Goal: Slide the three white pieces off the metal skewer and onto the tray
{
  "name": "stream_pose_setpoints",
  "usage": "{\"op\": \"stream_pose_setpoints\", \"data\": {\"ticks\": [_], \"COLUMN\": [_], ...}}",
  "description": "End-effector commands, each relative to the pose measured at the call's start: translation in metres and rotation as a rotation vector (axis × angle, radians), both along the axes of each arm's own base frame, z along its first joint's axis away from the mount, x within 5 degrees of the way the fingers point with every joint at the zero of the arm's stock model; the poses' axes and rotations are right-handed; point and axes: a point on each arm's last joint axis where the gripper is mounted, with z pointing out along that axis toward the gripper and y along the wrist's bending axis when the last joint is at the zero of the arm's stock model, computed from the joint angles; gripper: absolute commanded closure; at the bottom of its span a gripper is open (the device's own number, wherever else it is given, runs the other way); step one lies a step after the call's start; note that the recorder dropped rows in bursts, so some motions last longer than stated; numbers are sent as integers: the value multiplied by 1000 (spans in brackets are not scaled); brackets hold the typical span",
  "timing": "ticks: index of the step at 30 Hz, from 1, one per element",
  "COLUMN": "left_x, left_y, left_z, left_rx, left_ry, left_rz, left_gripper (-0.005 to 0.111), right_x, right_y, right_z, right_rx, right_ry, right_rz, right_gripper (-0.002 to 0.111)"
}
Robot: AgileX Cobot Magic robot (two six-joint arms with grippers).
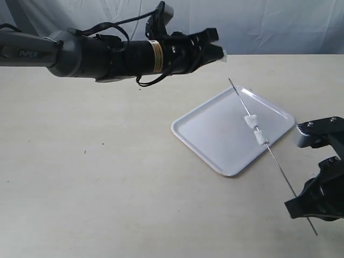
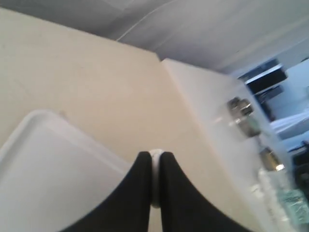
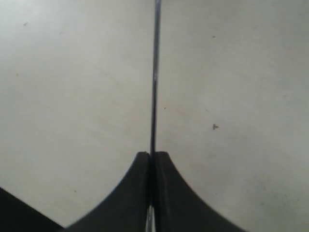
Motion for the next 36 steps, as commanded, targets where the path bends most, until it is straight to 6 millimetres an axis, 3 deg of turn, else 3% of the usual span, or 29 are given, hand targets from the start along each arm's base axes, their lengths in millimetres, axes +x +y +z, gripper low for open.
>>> {"op": "stream_pose_setpoints", "data": {"ticks": [1,6,11,15,21,23,27,29,32,36], "left_x": [-4,-12,-26,-31,-31,-31,-30,-30,-31,-25], "left_y": [3,-3,-21,-29,-33,-34,-33,-34,-35,-29], "left_z": [-17,-53,-87,-97,-97,-97,-96,-95,-92,-68], "left_rx": [228,301,322,332,326,324,315,301,245,34], "left_ry": [-11,75,131,137,131,131,141,155,183,216], "left_rz": [-62,-160,-249,-270,-279,-277,-266,-261,-274,-306], "left_gripper": [107,107,107,107,102,91,59,50,47,47], "right_x": [5,7,8,7,7,7,7,7,7,9], "right_y": [-7,-9,-9,-9,-9,-9,-9,-9,-9,-10], "right_z": [14,29,30,30,30,30,30,30,30,30], "right_rx": [-74,-76,-74,-74,-74,-74,-74,-74,-76,-94], "right_ry": [-79,-149,-150,-147,-146,-146,-146,-146,-148,-165], "right_rz": [-39,-57,-58,-57,-57,-57,-57,-57,-56,-49], "right_gripper": [109,109,109,109,109,109,109,109,109,109]}}
